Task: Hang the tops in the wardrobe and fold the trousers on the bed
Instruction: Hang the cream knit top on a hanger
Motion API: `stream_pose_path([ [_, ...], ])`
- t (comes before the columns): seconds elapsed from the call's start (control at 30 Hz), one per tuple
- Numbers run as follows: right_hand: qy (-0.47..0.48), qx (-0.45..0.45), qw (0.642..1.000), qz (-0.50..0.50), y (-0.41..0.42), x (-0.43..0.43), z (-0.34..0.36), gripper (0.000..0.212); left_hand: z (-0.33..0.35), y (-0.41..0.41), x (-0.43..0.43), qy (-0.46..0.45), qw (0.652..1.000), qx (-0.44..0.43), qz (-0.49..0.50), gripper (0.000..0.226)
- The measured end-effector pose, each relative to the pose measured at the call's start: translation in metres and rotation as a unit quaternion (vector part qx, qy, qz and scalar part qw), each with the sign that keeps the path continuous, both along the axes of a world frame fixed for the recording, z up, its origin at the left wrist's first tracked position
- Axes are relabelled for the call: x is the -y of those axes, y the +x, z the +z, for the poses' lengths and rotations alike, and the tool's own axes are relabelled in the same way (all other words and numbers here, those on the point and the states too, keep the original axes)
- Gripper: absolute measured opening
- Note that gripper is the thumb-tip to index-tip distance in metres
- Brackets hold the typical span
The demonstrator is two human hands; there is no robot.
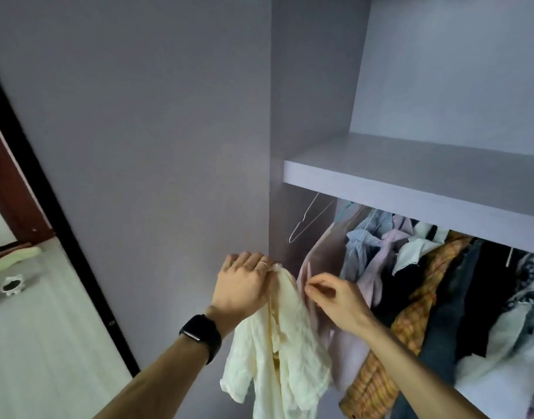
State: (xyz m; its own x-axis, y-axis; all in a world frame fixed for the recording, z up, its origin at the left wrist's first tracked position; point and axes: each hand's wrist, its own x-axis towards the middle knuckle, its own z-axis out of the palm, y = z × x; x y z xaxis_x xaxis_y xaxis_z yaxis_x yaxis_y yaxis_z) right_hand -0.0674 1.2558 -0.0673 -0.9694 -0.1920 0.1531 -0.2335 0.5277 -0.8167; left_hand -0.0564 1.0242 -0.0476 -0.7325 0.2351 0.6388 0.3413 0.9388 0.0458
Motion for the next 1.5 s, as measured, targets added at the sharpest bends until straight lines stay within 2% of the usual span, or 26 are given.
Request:
stream_pose_path([
  [0.07,0.008,-0.012,1.0,-0.012,-0.02,-0.001,0.008,0.016,0.021,-0.021,0.01,-0.048,0.996,-0.068,0.018,0.029],
  [0.17,0.019,-0.029,0.999,-0.031,-0.055,0.002,0.021,0.008,0.047,-0.046,0.024,-0.128,0.983,-0.118,0.057,0.026],
  [0.27,0.018,-0.013,0.999,-0.048,-0.092,0.006,0.039,0.023,0.065,-0.062,0.029,-0.195,0.969,-0.126,0.087,0.033],
  [0.33,0.029,-0.006,0.997,-0.066,-0.114,0.011,0.047,0.029,0.067,-0.069,0.033,-0.219,0.96,-0.144,0.096,0.04],
  [0.53,0.06,0.015,0.991,-0.12,-0.182,0.038,0.035,0.051,0.052,-0.094,0.055,-0.285,0.925,-0.224,0.111,0.042],
  [0.7,0.061,0.037,0.979,-0.189,-0.217,0.071,-0.008,0.049,0.041,-0.103,0.066,-0.308,0.912,-0.248,0.108,0.038],
  [0.87,-0.048,0.063,0.968,-0.24,-0.262,0.09,-0.034,0.06,0.042,-0.114,0.067,-0.324,0.895,-0.285,0.114,0.048],
  [0.97,-0.084,0.048,0.956,-0.277,-0.276,0.092,-0.039,0.043,0.043,-0.118,0.069,-0.329,0.888,-0.3,0.111,0.045],
  [1.1,-0.102,0.047,0.957,-0.268,-0.275,0.092,-0.047,0.025,0.035,-0.118,0.073,-0.327,0.896,-0.281,0.107,0.041],
  [1.23,-0.089,0.017,0.936,-0.339,-0.267,0.087,-0.022,0.047,0.029,-0.115,0.074,-0.33,0.903,-0.252,0.11,0.053],
  [1.3,-0.062,0.006,0.929,-0.364,-0.254,0.082,-0.008,0.045,0.027,-0.114,0.075,-0.327,0.908,-0.239,0.105,0.052],
  [1.5,0.011,-0.046,0.958,-0.283,-0.166,0.072,-0.012,0.033,0.039,-0.097,0.068,-0.267,0.945,-0.187,0.038,0.048],
])
